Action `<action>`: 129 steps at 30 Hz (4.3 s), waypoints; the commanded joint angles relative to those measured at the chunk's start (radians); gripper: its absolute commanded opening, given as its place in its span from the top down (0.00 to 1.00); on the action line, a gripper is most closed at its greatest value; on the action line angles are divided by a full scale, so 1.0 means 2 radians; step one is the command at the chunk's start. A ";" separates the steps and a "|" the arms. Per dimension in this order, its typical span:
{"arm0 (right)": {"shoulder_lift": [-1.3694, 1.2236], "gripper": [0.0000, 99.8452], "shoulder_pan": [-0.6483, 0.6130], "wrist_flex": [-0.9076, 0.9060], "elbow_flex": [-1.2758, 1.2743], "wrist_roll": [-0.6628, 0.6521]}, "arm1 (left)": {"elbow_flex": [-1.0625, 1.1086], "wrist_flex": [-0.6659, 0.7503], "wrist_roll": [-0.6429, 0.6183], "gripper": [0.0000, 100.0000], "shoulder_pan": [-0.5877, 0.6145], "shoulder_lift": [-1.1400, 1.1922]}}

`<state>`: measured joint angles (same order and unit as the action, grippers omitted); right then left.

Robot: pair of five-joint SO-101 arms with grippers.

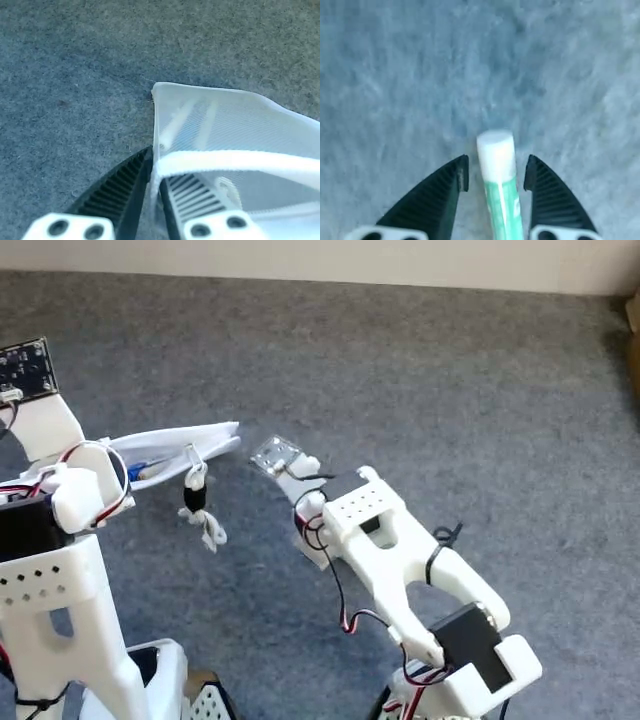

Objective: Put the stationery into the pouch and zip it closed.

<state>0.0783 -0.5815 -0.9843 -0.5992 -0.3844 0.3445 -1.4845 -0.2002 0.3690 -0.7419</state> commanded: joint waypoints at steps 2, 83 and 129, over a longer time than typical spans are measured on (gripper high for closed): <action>0.002 0.83 -0.008 0.021 0.023 0.009 | -0.007 0.012 -0.005 0.98 0.003 -0.011; 0.692 1.00 -0.071 0.183 -0.191 0.147 | -0.010 0.013 -0.021 0.98 -0.158 -0.013; 0.415 1.00 -0.135 0.745 -0.264 0.084 | -0.010 0.011 -0.021 0.98 -0.157 -0.013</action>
<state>0.9314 -0.8761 0.4442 -1.1469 -0.1910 0.3460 -1.4799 -0.2340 0.0790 -0.7419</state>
